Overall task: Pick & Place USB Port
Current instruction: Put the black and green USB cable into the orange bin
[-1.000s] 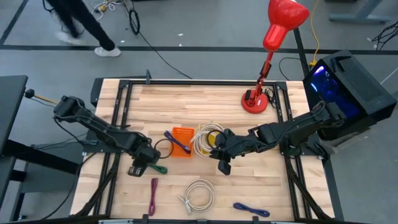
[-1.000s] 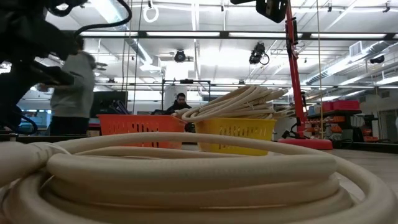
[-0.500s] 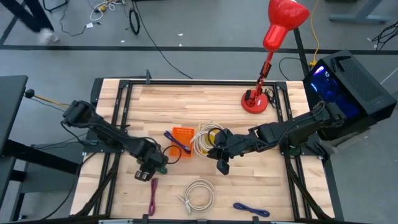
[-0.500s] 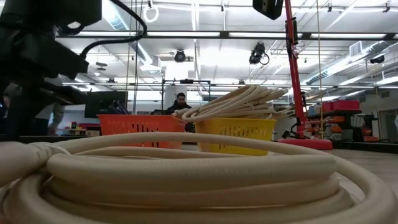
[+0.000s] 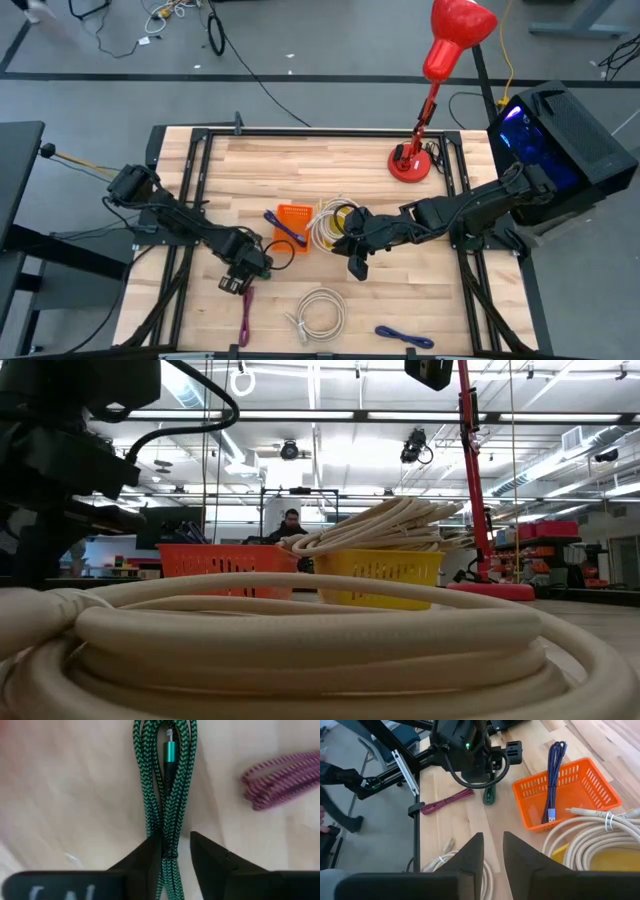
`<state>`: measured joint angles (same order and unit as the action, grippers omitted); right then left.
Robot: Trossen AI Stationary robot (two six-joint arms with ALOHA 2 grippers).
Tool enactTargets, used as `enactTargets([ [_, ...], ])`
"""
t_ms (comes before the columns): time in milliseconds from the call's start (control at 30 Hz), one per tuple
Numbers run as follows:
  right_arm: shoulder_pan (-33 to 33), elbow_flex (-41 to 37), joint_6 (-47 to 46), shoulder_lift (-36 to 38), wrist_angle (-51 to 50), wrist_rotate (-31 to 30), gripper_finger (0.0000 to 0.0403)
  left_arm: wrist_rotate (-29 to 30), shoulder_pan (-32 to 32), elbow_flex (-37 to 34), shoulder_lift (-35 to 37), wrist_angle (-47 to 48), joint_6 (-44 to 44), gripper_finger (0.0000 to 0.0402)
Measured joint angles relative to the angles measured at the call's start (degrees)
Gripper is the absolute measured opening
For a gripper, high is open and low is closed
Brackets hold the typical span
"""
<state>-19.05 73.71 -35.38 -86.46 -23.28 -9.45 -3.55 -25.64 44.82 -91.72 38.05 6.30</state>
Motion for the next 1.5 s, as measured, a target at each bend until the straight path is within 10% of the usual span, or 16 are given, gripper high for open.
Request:
enactTargets([
  [167, 0.0, 0.0, -0.19, 0.0, 0.13, 0.02, 0.0075, 0.99, 0.24, 0.03, -0.04, 0.63, 2.35, 0.0022],
  [1033, 1.89, 0.0, 6.53, -0.02, -0.38, 0.45, 0.0075, 14.28, 3.66, 28.75, -0.11, 37.67, 3.41, 0.0003],
  [1500, 2.04, 0.0, 7.76, 0.21, -0.28, 1.4, 0.0075, 15.43, 16.8, 31.05, -0.25, 33.85, -8.86, 0.0002],
])
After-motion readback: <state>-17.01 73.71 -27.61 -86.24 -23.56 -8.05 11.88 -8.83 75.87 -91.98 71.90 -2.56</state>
